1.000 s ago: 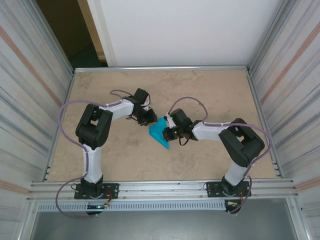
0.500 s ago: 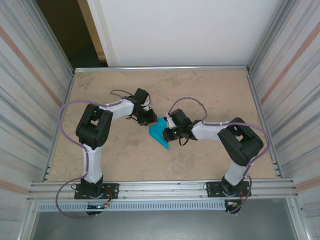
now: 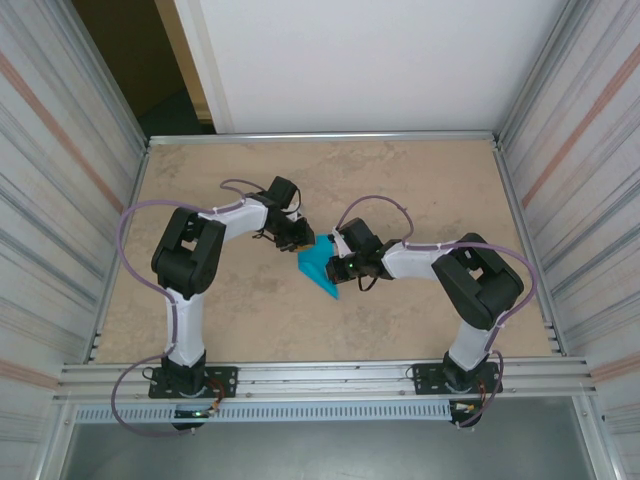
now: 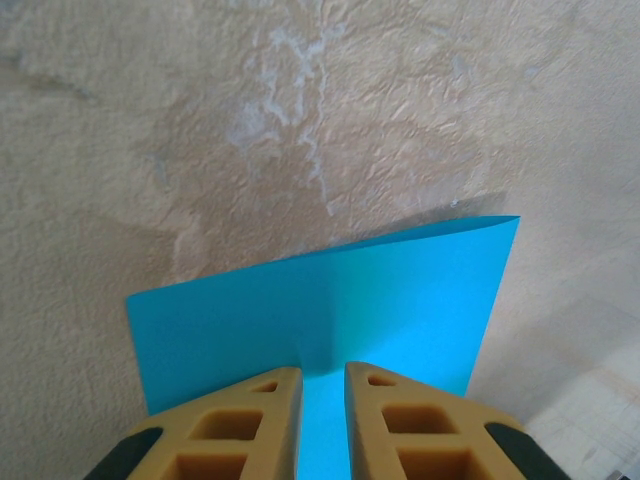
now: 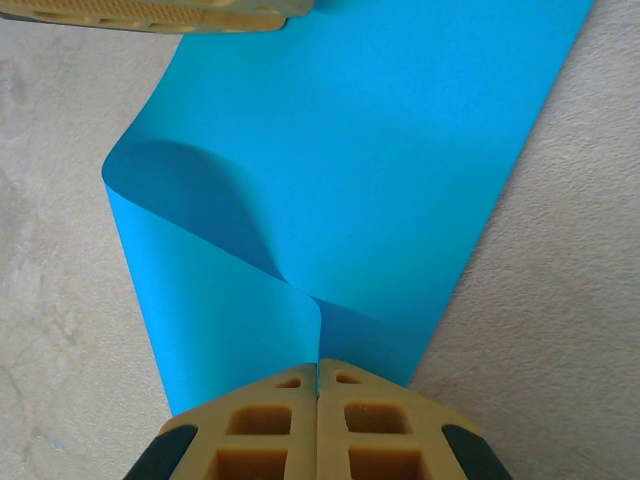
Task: Fold a paper plane with a square sheet of paper (pick it up from the middle)
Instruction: Third fold the triangle at the center of the table.
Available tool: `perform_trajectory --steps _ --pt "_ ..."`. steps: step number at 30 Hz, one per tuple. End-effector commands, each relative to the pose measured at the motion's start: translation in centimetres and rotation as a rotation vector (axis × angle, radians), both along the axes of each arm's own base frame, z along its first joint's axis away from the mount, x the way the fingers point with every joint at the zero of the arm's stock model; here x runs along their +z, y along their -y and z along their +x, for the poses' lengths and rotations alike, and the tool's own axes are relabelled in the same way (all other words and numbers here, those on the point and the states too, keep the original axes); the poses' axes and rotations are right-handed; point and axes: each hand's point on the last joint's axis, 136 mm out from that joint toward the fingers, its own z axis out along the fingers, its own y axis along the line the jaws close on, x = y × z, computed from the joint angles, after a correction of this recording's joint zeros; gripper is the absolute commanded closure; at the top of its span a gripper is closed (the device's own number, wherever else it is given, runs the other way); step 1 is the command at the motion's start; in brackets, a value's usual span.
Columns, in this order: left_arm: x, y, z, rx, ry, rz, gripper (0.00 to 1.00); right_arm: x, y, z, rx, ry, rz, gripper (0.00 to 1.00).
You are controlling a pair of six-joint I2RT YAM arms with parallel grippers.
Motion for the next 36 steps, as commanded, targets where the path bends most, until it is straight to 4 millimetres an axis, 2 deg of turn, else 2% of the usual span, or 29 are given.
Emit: perform_trajectory --steps 1,9,12,15,19,21,25,31,36 --pt "-0.3 0.1 -0.8 -0.027 -0.03 0.023 0.8 -0.4 0.4 0.4 -0.027 -0.013 -0.025 1.0" --pt "6.4 -0.3 0.9 0.048 0.118 -0.068 0.78 -0.4 0.3 0.2 -0.022 -0.019 -0.019 1.0" --pt "7.2 -1.0 0.1 0.089 0.139 -0.086 0.75 -0.5 0.3 0.3 -0.025 -0.022 -0.02 1.0" --pt "7.3 -1.3 -1.3 0.114 0.13 -0.122 0.75 -0.6 0.3 0.2 -0.028 -0.028 -0.021 1.0" --pt "7.1 -0.3 -3.6 0.116 0.097 -0.191 0.79 -0.8 0.4 0.1 -0.028 -0.032 -0.023 1.0" --pt "6.6 0.3 -5.0 0.107 0.068 -0.202 0.82 -0.7 0.4 0.1 -0.028 -0.033 -0.021 1.0" --pt "5.4 0.8 -7.0 0.092 0.016 -0.207 0.83 -0.7 0.4 0.1 -0.027 -0.036 -0.022 1.0" --pt "4.7 2.0 -8.2 0.081 -0.01 -0.214 0.83 -0.8 0.3 0.0 -0.019 -0.043 -0.024 1.0" --pt "3.5 2.2 -8.0 0.09 -0.025 -0.174 0.84 -1.0 0.3 -0.1 -0.017 -0.052 -0.027 1.0"
